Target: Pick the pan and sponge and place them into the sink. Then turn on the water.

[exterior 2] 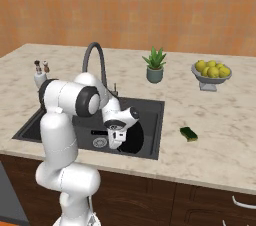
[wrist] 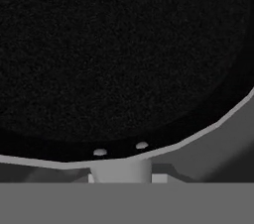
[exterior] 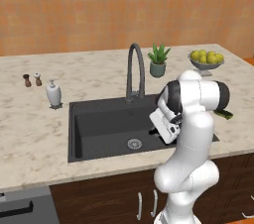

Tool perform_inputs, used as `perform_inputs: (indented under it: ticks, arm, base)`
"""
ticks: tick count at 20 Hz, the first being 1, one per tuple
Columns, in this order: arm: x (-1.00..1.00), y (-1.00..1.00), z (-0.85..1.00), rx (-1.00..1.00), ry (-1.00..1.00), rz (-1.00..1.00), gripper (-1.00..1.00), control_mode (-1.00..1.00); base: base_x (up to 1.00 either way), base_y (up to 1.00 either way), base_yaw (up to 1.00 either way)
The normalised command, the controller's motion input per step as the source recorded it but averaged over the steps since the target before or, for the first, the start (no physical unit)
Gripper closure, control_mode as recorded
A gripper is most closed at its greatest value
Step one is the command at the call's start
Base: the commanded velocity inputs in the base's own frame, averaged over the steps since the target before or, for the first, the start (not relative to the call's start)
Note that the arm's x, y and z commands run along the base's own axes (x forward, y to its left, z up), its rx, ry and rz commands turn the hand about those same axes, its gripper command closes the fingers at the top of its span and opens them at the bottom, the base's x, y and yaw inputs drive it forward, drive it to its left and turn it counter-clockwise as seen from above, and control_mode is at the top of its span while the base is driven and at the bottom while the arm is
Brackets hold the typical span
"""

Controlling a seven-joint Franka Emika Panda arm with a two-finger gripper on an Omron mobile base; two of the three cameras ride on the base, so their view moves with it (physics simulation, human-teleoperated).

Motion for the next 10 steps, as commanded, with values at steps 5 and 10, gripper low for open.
perform_inputs:
  ticks: [5, 10]
  arm:
    - [-0.70, -0.10, -0.58, 0.00, 0.01, 0.00, 1.00, -1.00]
    - [-0.36, -0.11, -0.63, 0.00, 0.02, 0.00, 1.00, -1.00]
  base:
    - [0.00, 0.00, 0.00]
    - [0.00, 0.00, 0.00]
